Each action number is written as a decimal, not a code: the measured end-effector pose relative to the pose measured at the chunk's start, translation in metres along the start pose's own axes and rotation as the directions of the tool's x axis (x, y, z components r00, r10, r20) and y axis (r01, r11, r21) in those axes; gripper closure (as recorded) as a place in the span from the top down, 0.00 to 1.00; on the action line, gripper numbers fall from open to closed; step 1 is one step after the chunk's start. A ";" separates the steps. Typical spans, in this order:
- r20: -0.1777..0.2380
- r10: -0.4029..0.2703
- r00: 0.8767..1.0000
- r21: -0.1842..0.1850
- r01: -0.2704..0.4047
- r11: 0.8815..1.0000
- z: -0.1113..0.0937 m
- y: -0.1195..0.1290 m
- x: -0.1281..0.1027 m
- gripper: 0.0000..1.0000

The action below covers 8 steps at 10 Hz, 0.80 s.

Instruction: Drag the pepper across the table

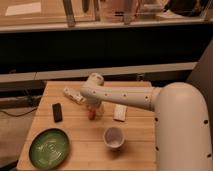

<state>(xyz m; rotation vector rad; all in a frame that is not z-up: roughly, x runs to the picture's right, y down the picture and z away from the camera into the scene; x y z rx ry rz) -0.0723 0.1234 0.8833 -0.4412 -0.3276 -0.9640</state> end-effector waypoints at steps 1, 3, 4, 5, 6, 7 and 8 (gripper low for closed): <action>0.002 -0.001 1.000 0.001 0.001 1.000 0.000 0.000 0.000 0.80; 0.005 -0.001 1.000 0.002 0.001 1.000 0.002 0.000 0.001 0.80; 0.006 0.000 1.000 0.003 0.000 1.000 0.003 0.000 0.001 0.80; 0.007 0.001 1.000 0.003 -0.001 1.000 0.004 0.000 0.002 0.80; 0.007 0.000 1.000 0.005 0.000 1.000 0.004 0.000 0.002 0.80; 0.009 0.000 1.000 0.006 0.000 1.000 0.005 0.000 0.002 0.80; 0.011 0.000 1.000 0.007 0.000 1.000 0.006 0.000 0.002 0.80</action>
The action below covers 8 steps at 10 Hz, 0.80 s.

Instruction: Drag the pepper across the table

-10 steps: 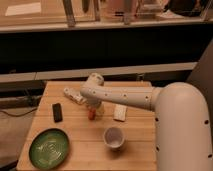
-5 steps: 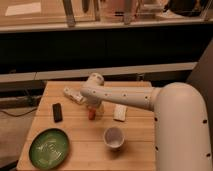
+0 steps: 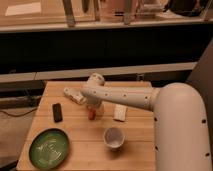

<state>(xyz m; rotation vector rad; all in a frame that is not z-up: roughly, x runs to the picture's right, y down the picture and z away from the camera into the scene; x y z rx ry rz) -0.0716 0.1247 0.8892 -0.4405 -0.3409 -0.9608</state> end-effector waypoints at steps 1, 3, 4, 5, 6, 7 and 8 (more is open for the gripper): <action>0.001 0.000 1.000 0.001 0.000 1.000 0.000 0.000 0.000 0.80; 0.004 0.000 1.000 0.004 0.000 1.000 0.002 0.000 0.000 0.80; 0.006 0.000 1.000 0.006 0.000 1.000 0.002 0.000 0.000 0.80; 0.007 0.000 1.000 0.007 0.000 1.000 0.003 0.000 0.000 0.80; 0.008 0.000 1.000 0.008 0.000 1.000 0.003 0.000 0.000 0.80; 0.010 0.002 1.000 0.009 -0.002 1.000 0.004 0.001 0.000 0.80; 0.010 0.003 1.000 0.011 -0.003 1.000 0.004 0.001 0.000 0.80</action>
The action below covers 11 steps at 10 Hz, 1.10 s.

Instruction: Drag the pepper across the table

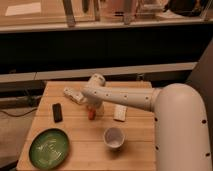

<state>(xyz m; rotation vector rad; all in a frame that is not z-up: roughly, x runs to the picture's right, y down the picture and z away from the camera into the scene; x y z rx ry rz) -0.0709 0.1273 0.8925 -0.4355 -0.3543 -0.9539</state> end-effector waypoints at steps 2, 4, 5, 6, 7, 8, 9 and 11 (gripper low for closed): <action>0.003 0.001 1.000 0.003 -0.001 1.000 0.001 0.001 -0.001 0.80; 0.005 0.005 1.000 0.006 -0.005 1.000 0.002 0.001 -0.001 0.80; 0.006 0.005 1.000 0.006 -0.005 1.000 0.003 0.002 -0.002 0.80; 0.008 0.006 1.000 0.009 -0.006 1.000 0.003 0.001 -0.002 0.80; 0.009 0.006 1.000 0.011 -0.006 1.000 0.003 0.001 -0.002 0.80; 0.010 0.007 1.000 0.012 -0.007 1.000 0.003 0.001 -0.002 0.80; 0.010 0.007 1.000 0.013 -0.007 1.000 0.004 0.002 -0.002 0.80; 0.012 0.009 1.000 0.016 -0.009 1.000 0.005 0.001 -0.003 0.76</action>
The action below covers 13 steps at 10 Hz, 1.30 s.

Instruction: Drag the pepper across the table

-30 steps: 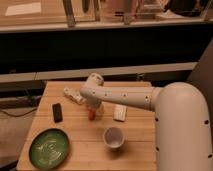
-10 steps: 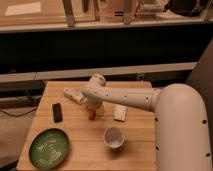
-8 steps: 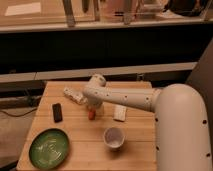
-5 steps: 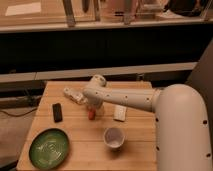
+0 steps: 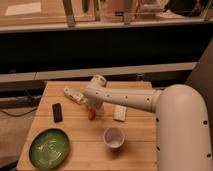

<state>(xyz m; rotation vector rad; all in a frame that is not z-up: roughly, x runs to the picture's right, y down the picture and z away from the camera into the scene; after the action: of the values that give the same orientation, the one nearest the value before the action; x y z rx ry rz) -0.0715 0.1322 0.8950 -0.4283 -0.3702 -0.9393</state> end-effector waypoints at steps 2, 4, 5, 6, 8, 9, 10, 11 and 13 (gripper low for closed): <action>0.001 0.002 1.000 0.004 -0.002 1.000 0.000 0.000 0.000 0.72; 0.002 0.006 1.000 0.007 -0.006 1.000 0.001 0.000 -0.001 0.61; 0.002 0.008 1.000 0.009 -0.008 1.000 0.002 0.000 0.000 0.52; 0.003 0.008 1.000 0.010 -0.008 1.000 0.002 0.000 0.000 0.45; 0.004 0.007 1.000 0.010 -0.007 1.000 0.002 0.000 0.000 0.30; 0.004 0.004 1.000 0.010 -0.004 1.000 0.002 -0.001 0.000 0.27; 0.004 -0.002 1.000 0.009 0.002 1.000 0.001 0.000 -0.001 0.19; 0.006 -0.004 1.000 0.009 0.004 1.000 0.000 0.000 -0.003 0.08; 0.006 -0.008 1.000 0.009 0.008 1.000 -0.001 -0.001 -0.004 0.02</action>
<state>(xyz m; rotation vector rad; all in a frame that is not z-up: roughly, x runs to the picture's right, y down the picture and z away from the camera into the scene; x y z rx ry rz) -0.0743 0.1343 0.8922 -0.4222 -0.3818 -0.9438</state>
